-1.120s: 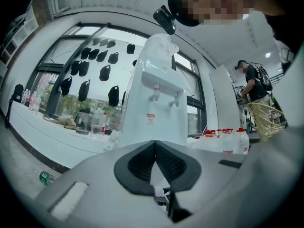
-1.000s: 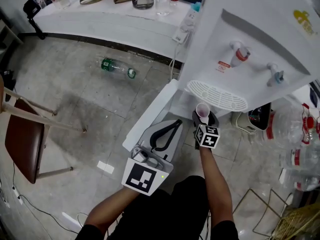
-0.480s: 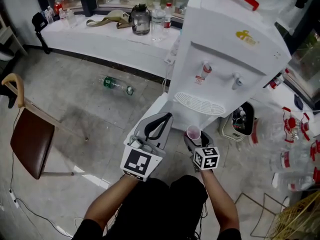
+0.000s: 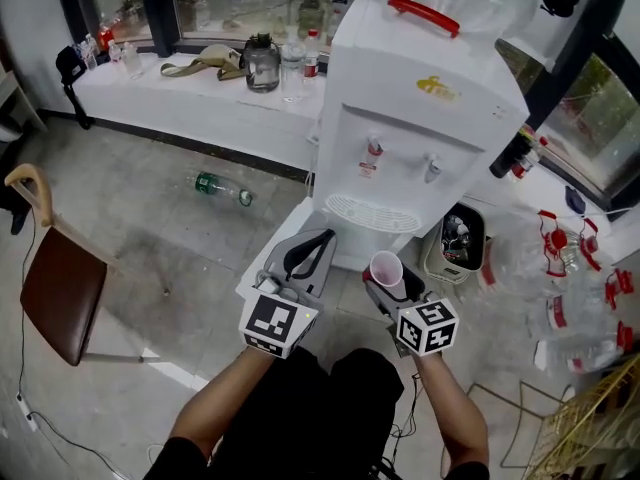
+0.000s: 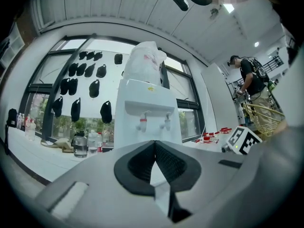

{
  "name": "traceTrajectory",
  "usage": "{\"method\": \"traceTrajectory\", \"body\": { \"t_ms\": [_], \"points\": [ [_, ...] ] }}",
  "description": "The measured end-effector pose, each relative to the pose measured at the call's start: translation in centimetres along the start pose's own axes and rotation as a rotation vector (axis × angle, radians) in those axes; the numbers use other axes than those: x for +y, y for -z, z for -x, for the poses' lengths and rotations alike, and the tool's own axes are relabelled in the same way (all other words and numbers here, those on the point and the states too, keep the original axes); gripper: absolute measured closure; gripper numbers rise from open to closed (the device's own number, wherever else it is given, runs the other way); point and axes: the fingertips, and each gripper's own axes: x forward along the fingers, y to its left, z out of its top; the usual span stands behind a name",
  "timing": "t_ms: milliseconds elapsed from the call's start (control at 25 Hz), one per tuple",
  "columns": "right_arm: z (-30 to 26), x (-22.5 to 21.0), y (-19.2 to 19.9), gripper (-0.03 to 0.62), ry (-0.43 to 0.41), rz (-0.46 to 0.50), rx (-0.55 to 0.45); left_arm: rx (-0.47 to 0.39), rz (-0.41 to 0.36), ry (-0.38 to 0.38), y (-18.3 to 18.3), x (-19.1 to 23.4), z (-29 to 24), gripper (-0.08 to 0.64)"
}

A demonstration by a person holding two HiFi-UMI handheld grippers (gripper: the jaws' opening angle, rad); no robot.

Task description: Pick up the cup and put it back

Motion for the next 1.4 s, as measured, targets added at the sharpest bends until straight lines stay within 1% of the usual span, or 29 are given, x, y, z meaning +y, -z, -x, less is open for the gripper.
{"method": "traceTrajectory", "body": {
  "t_ms": [240, 440, 600, 760, 1080, 1280, 1320, 1360, 1400],
  "points": [
    [1.7, -1.7, -4.7, 0.273, 0.027, 0.057, -0.042, 0.001, 0.012, 0.002, -0.4, -0.5, -0.3, 0.554],
    [0.6, -4.2, -7.5, 0.273, 0.079, 0.078, -0.067, 0.0, 0.013, 0.006, -0.2, -0.7, -0.5, 0.554],
    [-1.2, -6.8, -8.0, 0.272, 0.125, 0.062, -0.054, -0.001, 0.012, 0.017, -0.2, -0.9, -0.7, 0.554],
    [-2.6, -8.3, -8.1, 0.272, 0.157, 0.063, -0.042, 0.004, 0.023, 0.027, 0.3, -1.0, -0.8, 0.554],
    [-4.6, -10.0, -7.8, 0.272, 0.188, 0.041, -0.018, 0.002, 0.033, 0.037, 0.7, -0.6, -1.3, 0.554],
    [-4.9, -10.4, -7.5, 0.272, 0.213, 0.053, -0.013, -0.005, 0.036, 0.041, 0.6, -0.2, -1.3, 0.554],
    [-5.0, -10.6, -7.3, 0.282, 0.222, 0.057, -0.005, -0.005, 0.037, 0.041, 0.6, -0.1, -1.3, 0.554],
    [-5.1, -10.7, -7.1, 0.317, 0.228, 0.06, 0.003, -0.004, 0.038, 0.041, 0.6, 0.0, -1.3, 0.554],
    [-5.2, -10.7, -7.0, 0.322, 0.233, 0.062, 0.005, -0.003, 0.039, 0.042, 0.7, 0.1, -1.3, 0.554]
  ]
}}
